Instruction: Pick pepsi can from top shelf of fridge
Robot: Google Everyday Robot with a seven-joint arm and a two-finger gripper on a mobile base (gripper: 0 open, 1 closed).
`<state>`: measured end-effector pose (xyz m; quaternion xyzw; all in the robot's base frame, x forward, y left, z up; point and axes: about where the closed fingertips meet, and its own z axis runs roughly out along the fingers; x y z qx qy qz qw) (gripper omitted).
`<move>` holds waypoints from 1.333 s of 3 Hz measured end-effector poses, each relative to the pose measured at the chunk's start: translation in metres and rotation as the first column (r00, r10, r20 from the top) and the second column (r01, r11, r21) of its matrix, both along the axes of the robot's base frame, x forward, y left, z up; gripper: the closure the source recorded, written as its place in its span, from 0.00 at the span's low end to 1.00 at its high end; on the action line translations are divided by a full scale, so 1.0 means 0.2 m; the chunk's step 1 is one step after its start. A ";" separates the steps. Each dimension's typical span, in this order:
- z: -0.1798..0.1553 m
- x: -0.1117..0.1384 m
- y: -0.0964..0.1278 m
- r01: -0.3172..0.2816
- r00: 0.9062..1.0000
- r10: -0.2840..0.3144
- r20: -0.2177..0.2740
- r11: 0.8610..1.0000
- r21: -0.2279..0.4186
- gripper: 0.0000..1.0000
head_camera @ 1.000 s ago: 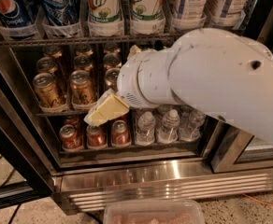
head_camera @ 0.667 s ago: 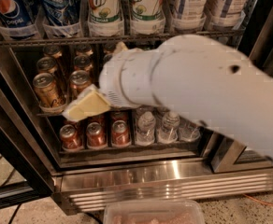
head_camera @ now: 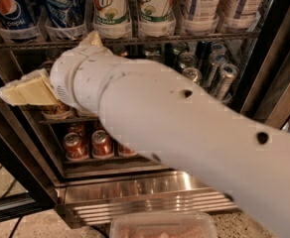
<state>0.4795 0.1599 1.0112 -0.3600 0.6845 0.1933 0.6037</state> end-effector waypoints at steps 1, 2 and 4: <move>0.12 0.00 -0.03 0.099 0.993 -0.105 0.049 0.990 0.100 0.00; 0.17 -0.03 -0.11 0.196 0.973 -0.209 0.096 0.972 0.133 0.00; 0.17 -0.04 -0.17 0.289 0.947 -0.305 0.098 0.945 0.152 0.00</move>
Offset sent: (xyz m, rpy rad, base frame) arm 0.0093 -0.0143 0.0428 0.1411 -0.1563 -0.3521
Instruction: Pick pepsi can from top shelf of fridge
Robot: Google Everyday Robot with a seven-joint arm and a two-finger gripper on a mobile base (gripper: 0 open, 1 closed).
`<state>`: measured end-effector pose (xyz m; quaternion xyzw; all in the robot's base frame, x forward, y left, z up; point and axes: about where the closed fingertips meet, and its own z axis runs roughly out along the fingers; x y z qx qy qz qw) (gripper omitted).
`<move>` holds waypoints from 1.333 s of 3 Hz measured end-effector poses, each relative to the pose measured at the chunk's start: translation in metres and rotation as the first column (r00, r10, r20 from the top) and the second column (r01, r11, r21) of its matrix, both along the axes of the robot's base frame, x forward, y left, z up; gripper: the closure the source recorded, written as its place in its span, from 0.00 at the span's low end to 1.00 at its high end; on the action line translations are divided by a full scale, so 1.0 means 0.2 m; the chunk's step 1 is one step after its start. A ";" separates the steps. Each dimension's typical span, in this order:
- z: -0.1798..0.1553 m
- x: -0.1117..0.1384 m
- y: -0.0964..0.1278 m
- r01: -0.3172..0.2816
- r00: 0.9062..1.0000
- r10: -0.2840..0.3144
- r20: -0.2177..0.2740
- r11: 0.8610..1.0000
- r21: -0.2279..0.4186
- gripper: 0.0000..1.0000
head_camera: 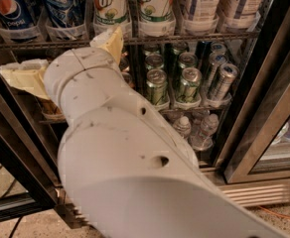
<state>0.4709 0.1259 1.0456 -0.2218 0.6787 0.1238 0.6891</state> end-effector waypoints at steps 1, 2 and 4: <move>0.02 0.03 0.01 0.013 1.000 -0.014 0.025 1.000 0.009 0.00; 0.01 0.09 0.02 0.036 0.997 -0.035 0.064 0.999 -0.005 0.09; 0.03 0.20 0.08 0.070 0.990 -0.066 0.128 0.997 -0.029 0.26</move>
Offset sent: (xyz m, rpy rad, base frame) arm 0.0538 0.0130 -0.0044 -0.0366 -0.0995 -0.0740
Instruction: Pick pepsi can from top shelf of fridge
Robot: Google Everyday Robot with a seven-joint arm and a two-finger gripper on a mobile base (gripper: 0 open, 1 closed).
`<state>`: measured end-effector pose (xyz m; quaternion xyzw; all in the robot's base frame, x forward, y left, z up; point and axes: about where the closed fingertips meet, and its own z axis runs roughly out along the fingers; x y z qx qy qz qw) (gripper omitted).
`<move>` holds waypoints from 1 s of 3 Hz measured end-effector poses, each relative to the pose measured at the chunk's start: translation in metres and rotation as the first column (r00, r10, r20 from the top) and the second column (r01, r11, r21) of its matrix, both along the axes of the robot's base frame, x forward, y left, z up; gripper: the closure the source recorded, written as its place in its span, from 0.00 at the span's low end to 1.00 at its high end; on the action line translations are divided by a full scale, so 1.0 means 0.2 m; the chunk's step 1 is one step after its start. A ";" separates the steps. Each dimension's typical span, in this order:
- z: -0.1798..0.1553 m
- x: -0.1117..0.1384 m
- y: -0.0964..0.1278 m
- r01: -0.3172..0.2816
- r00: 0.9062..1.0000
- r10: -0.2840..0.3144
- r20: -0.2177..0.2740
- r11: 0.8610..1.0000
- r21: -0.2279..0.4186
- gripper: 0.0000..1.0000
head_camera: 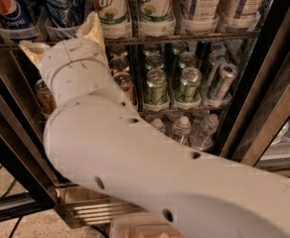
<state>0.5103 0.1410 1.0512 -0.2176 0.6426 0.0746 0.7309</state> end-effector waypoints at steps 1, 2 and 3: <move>0.02 0.03 0.03 0.015 1.000 -0.015 0.017 1.000 0.000 0.42; 0.03 0.02 0.04 0.018 0.999 -0.018 0.026 1.000 0.000 0.31; 0.04 0.02 0.04 0.019 0.999 -0.019 0.028 1.000 0.002 0.30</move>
Offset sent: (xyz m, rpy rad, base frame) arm 0.0045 0.0054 0.0032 0.0002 -0.0151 -0.0129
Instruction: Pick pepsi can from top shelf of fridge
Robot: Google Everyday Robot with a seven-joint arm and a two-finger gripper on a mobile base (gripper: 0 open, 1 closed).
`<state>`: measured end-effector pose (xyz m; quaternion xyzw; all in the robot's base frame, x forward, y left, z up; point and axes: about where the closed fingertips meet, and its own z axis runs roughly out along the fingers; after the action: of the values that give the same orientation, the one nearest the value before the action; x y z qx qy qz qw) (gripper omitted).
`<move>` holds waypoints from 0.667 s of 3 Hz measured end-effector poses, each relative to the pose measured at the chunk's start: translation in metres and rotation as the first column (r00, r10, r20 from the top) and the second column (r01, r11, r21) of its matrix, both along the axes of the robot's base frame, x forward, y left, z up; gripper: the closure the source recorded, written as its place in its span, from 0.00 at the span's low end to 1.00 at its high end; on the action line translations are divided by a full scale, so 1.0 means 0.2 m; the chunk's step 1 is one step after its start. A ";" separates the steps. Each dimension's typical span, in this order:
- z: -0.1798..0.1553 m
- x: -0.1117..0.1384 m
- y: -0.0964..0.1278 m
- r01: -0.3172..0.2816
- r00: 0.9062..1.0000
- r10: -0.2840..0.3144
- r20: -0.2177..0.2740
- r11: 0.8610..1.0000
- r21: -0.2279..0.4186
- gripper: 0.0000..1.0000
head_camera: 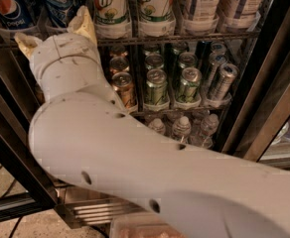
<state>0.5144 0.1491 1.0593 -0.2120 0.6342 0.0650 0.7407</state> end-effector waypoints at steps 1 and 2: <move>0.01 0.00 0.00 0.001 1.000 -0.001 0.001 1.000 0.005 0.26; 0.01 0.00 0.01 0.006 1.000 -0.006 0.003 1.000 0.013 0.23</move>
Offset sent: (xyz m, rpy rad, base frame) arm 0.0061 -0.0023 -0.0056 0.0287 0.0114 -0.0182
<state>0.5143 0.1503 1.0617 -0.2054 0.6334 0.0665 0.7431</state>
